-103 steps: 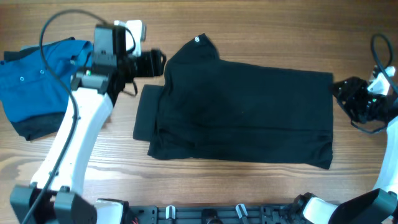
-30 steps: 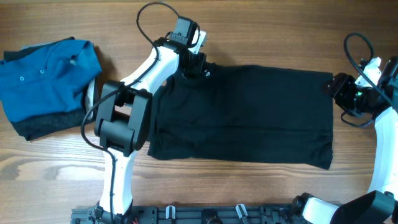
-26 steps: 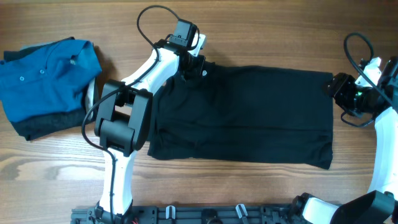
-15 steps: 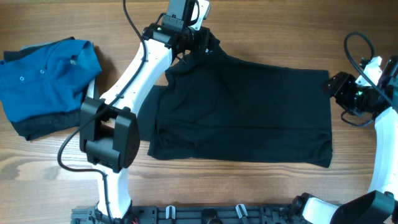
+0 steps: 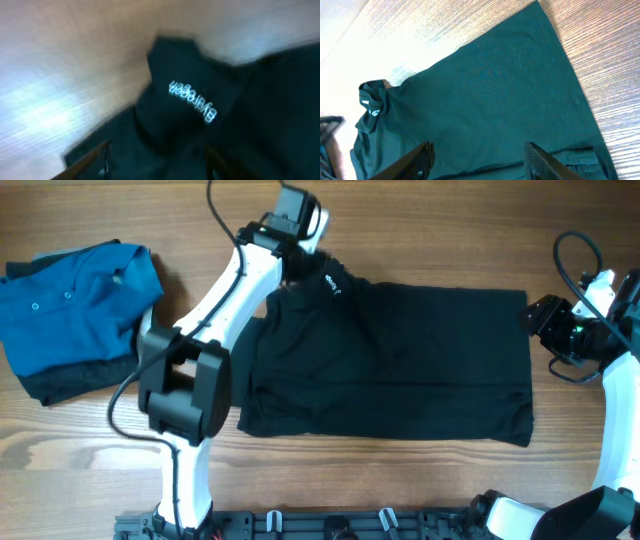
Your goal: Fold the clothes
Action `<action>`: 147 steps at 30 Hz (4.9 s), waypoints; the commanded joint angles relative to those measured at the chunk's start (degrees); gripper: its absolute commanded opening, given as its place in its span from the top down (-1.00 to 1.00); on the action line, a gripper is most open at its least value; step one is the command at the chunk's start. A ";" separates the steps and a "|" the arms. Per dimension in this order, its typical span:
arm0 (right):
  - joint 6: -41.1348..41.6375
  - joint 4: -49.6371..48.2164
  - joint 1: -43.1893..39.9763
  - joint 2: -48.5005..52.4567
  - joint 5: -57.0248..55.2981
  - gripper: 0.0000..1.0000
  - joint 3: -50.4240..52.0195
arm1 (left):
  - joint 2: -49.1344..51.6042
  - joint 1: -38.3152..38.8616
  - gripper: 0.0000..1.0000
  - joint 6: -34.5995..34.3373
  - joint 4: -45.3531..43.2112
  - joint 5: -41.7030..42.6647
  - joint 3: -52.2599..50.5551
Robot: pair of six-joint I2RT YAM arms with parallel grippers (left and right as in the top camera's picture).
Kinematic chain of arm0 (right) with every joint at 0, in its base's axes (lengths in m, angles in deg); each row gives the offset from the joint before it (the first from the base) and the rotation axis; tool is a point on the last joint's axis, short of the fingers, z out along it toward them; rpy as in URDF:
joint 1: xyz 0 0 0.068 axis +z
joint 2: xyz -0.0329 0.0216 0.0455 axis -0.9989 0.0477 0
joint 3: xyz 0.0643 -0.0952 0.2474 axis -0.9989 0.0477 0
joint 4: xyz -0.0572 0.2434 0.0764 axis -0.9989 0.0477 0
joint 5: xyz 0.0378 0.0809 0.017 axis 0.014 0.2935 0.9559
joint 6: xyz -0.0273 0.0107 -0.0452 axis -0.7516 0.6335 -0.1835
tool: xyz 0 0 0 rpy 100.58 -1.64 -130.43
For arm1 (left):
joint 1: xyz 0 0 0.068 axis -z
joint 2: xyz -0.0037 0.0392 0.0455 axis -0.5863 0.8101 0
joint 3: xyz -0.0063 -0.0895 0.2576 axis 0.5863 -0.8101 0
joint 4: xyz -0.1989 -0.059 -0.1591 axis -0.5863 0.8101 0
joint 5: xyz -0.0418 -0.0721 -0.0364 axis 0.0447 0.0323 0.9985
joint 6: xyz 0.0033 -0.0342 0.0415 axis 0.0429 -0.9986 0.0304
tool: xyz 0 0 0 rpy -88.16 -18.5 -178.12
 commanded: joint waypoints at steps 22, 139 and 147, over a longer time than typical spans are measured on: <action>0.09 -0.07 0.24 0.00 -0.61 -0.22 -0.59 | 4.11 -2.80 0.42 2.97 -14.84 -18.86 3.93; -7.80 -26.77 4.44 20.55 -8.39 0.90 -1.46 | 1.64 -11.28 0.92 -5.11 17.55 14.27 3.93; -4.59 -17.16 3.32 20.55 -21.94 0.84 -1.46 | 1.62 -11.28 0.92 -2.34 38.82 11.41 3.93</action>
